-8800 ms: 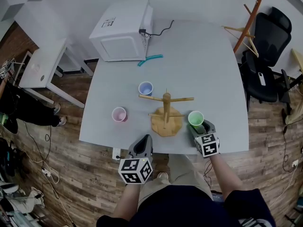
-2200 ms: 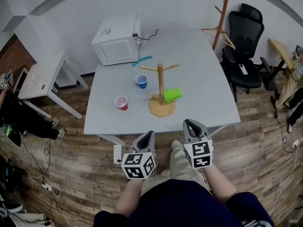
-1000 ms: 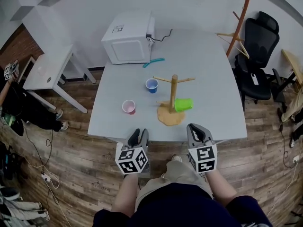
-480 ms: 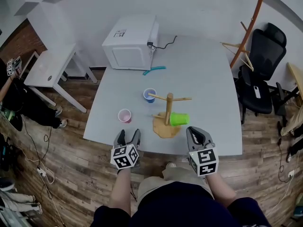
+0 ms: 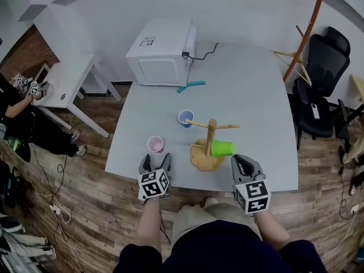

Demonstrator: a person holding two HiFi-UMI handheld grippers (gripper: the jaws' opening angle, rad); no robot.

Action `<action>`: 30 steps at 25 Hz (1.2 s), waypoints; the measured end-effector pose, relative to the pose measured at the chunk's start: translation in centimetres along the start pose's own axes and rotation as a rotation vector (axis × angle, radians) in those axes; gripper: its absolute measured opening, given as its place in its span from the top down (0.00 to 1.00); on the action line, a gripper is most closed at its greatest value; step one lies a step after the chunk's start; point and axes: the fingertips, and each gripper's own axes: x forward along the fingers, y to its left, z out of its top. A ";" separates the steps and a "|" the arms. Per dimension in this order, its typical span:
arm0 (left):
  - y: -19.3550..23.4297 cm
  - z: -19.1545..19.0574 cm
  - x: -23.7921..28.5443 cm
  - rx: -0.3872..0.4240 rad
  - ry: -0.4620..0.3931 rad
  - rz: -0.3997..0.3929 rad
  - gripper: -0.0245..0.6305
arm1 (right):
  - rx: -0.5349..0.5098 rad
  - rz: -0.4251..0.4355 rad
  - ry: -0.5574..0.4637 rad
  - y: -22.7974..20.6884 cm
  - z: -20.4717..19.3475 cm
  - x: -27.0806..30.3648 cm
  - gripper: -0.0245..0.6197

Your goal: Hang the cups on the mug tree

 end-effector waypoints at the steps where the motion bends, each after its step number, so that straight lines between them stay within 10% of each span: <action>1: 0.4 -0.2 0.4 0.004 0.010 0.002 0.41 | 0.006 -0.008 0.002 0.1 0.0 0.2 0.91; 30: 3.2 -3.5 7.6 0.205 0.182 -0.045 0.35 | 0.122 -0.245 0.053 2.0 -1.6 -0.7 0.91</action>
